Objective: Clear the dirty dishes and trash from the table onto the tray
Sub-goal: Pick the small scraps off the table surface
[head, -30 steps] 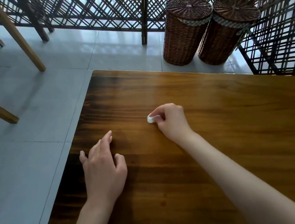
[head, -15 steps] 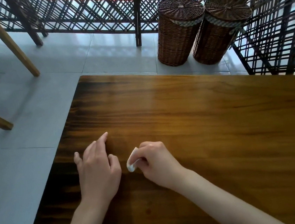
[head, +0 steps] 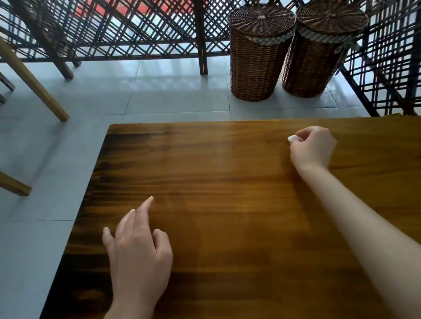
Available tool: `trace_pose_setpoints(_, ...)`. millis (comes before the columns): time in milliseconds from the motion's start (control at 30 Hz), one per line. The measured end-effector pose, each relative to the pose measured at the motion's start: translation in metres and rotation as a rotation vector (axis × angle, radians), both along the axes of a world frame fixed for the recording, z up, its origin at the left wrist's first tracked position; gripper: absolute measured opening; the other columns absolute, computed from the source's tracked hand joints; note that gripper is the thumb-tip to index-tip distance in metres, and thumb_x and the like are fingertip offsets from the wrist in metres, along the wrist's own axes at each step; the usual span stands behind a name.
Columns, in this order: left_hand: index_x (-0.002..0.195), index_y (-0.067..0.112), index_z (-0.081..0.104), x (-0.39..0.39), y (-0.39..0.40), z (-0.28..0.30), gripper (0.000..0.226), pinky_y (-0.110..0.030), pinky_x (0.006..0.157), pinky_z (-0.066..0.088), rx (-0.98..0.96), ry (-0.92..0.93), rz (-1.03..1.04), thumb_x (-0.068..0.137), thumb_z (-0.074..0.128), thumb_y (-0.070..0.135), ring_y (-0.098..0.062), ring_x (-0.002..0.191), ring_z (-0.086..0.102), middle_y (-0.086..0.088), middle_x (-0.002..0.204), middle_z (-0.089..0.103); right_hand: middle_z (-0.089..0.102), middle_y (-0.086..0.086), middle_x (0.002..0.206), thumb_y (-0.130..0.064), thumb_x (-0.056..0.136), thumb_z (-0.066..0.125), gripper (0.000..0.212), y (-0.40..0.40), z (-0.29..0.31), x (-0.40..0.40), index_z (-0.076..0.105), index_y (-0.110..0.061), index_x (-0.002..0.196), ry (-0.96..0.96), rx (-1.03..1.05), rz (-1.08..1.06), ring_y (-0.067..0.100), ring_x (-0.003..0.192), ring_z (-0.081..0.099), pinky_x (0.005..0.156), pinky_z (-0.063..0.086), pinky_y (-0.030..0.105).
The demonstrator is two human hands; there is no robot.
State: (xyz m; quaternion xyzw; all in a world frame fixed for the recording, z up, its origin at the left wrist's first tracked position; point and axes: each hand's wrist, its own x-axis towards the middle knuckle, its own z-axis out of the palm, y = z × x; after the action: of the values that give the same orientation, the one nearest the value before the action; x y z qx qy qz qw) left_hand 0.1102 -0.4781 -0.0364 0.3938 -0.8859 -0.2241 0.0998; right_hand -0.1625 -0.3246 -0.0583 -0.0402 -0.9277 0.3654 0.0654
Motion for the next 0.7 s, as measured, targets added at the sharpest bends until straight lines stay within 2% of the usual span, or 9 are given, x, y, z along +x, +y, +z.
trace_pose_setpoints(100, 0.134, 0.019, 0.048, 0.004, -0.001, -0.001, 0.047, -0.049, 0.112, 0.006, 0.001, -0.002, 0.013, 0.088, 0.055, 0.012, -0.023, 0.130, 0.042, -0.005, 0.134, 0.053, 0.068, 0.014, 0.105, -0.010, 0.089, 0.059, 0.018, -0.019, -0.002, 0.001, 0.069, -0.003, 0.102, -0.003, 0.000, 0.036, 0.025, 0.101, 0.062, 0.080, 0.044, 0.024)
trace_pose_setpoints(200, 0.134, 0.020, 0.047, 0.010, -0.003, -0.001, 0.047, -0.048, 0.112, 0.005, 0.007, 0.016, 0.030, 0.088, 0.054, 0.012, -0.022, 0.130, 0.042, -0.004, 0.134, 0.053, 0.069, 0.011, 0.103, -0.012, 0.088, 0.061, 0.017, -0.044, 0.000, 0.016, 0.070, -0.005, 0.100, -0.004, 0.017, 0.184, 0.024, 0.100, 0.061, 0.083, 0.045, 0.026)
trace_pose_setpoints(333, 0.134, 0.020, 0.048, 0.022, -0.005, -0.003, 0.047, -0.049, 0.112, 0.006, 0.019, 0.014, 0.041, 0.088, 0.053, 0.013, -0.023, 0.129, 0.043, -0.004, 0.134, 0.054, 0.070, 0.006, 0.099, -0.011, 0.087, 0.062, 0.015, -0.078, 0.000, 0.053, 0.072, -0.009, 0.098, 0.001, 0.053, 0.420, 0.018, 0.093, 0.063, 0.075, 0.040, 0.017)
trace_pose_setpoints(467, 0.132, 0.020, 0.050, 0.037, -0.007, -0.003, 0.050, -0.045, 0.110, 0.003, 0.026, 0.016, 0.043, 0.084, 0.040, 0.028, -0.023, 0.128, 0.044, -0.003, 0.133, 0.054, 0.071, 0.003, 0.099, -0.010, 0.088, 0.060, 0.017, -0.104, -0.003, 0.100, 0.073, -0.012, 0.099, -0.010, 0.035, 0.603, 0.013, 0.093, 0.063, 0.077, 0.041, 0.014)
trace_pose_setpoints(633, 0.131, 0.020, 0.051, 0.057, -0.011, -0.004, 0.042, -0.049, 0.112, 0.006, 0.035, 0.041, 0.051, 0.089, 0.049, 0.019, -0.023, 0.127, 0.045, -0.003, 0.132, 0.055, 0.071, 0.002, 0.101, -0.008, 0.088, 0.058, 0.019, -0.119, -0.004, 0.138, 0.073, -0.014, 0.098, -0.002, 0.055, 0.726, 0.013, 0.096, 0.063, 0.083, 0.044, 0.017)
trace_pose_setpoints(700, 0.131, 0.021, 0.051, 0.068, -0.012, -0.003, 0.046, -0.046, 0.111, 0.004, 0.043, 0.041, 0.043, 0.087, 0.043, 0.026, -0.022, 0.127, 0.045, -0.002, 0.132, 0.054, 0.070, 0.001, 0.102, -0.008, 0.088, 0.059, 0.019, -0.118, -0.003, 0.147, 0.074, -0.015, 0.097, -0.015, 0.059, 0.734, 0.013, 0.096, 0.062, 0.083, 0.044, 0.017)
